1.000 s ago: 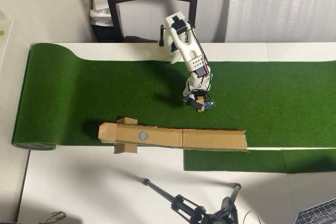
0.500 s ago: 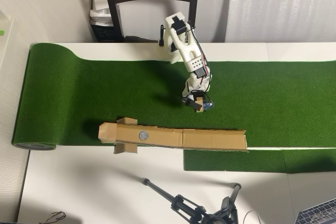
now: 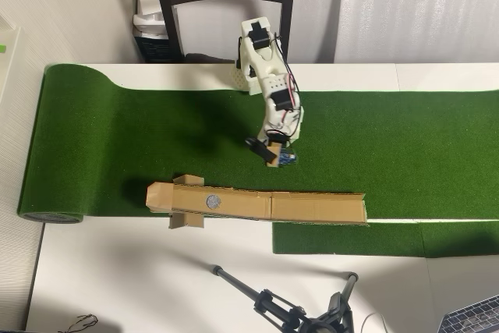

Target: Pick up the golf ball and place it on the gray mark at the back.

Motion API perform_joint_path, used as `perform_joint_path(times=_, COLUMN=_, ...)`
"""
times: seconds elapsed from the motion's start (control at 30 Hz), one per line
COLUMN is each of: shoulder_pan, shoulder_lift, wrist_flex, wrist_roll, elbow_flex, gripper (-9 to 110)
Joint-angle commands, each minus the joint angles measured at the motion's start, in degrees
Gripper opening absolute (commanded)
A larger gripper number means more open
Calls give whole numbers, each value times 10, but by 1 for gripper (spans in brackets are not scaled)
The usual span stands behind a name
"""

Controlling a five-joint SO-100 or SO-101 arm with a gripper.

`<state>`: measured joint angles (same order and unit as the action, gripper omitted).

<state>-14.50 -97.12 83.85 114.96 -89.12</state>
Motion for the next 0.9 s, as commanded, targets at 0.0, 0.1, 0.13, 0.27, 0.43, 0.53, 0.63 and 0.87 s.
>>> perform_joint_path(times=0.0, shoulder_pan=69, shoulder_lift=-63, wrist_flex=4, wrist_roll=-66, elbow_flex=120, gripper=15)
perform_joint_path(times=0.1, shoulder_pan=121, shoulder_lift=-57, wrist_flex=-26, wrist_roll=-143, elbow_flex=164, gripper=15)
perform_joint_path(times=0.13, shoulder_pan=137, shoulder_lift=-55, wrist_flex=-54, wrist_roll=-167, elbow_flex=171, gripper=15)
perform_joint_path(times=0.27, shoulder_pan=168, shoulder_lift=-26, wrist_flex=-128, wrist_roll=-222, elbow_flex=171, gripper=15)
perform_joint_path(times=0.43, shoulder_pan=185, shoulder_lift=18, wrist_flex=-207, wrist_roll=-268, elbow_flex=177, gripper=15)
perform_joint_path(times=0.53, shoulder_pan=189, shoulder_lift=39, wrist_flex=-255, wrist_roll=-290, elbow_flex=175, gripper=15)
perform_joint_path(times=0.63, shoulder_pan=196, shoulder_lift=70, wrist_flex=-264, wrist_roll=-292, elbow_flex=173, gripper=15)
perform_joint_path(times=0.87, shoulder_pan=218, shoulder_lift=123, wrist_flex=-265, wrist_roll=-293, elbow_flex=206, gripper=15)
